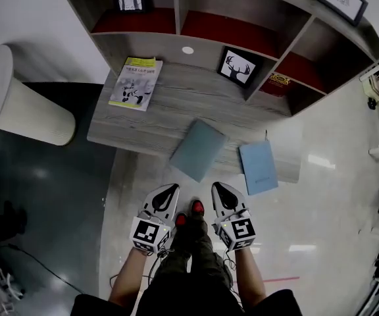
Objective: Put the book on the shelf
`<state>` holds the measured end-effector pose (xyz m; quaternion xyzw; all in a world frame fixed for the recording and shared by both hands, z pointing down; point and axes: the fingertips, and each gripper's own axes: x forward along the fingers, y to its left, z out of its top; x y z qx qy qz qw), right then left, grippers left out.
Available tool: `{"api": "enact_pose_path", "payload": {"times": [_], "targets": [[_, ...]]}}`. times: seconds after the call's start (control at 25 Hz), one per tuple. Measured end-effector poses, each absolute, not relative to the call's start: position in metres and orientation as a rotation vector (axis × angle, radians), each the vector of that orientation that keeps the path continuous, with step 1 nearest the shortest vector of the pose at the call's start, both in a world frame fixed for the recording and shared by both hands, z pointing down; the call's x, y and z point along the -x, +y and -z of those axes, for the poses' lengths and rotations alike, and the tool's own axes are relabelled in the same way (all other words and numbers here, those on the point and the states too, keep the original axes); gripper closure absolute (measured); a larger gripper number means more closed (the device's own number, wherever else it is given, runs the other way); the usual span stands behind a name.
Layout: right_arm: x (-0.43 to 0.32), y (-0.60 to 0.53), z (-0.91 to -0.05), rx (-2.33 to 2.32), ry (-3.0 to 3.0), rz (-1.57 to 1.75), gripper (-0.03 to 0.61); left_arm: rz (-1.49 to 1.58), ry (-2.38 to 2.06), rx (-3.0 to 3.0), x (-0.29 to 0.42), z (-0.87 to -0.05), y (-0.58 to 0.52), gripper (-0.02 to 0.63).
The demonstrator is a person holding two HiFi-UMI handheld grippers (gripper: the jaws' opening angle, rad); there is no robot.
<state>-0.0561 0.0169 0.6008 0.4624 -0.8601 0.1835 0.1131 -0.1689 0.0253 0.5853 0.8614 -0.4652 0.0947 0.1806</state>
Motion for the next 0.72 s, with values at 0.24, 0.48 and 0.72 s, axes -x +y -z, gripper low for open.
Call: {"api": "enact_pose_path", "payload": {"times": [0.24, 0.48, 0.72], "targets": [[0.069, 0.014, -0.657, -1.265, -2.49, -0.655, 0.548, -0.329, -1.285, -2.389, 0.168, -0.627, 0.016, 0.611], [0.068, 0.007, -0.703, -1.232, -2.454, -0.736, 0.548, -0.393, -1.253, -2.364, 0.163, -0.663, 0.013, 0.611], [0.062, -0.003, -0.737, -1.236, -2.398, -0.84, 0.548, -0.425, -1.265, -2.312, 0.167, -0.685, 0.013, 0.611]]}}
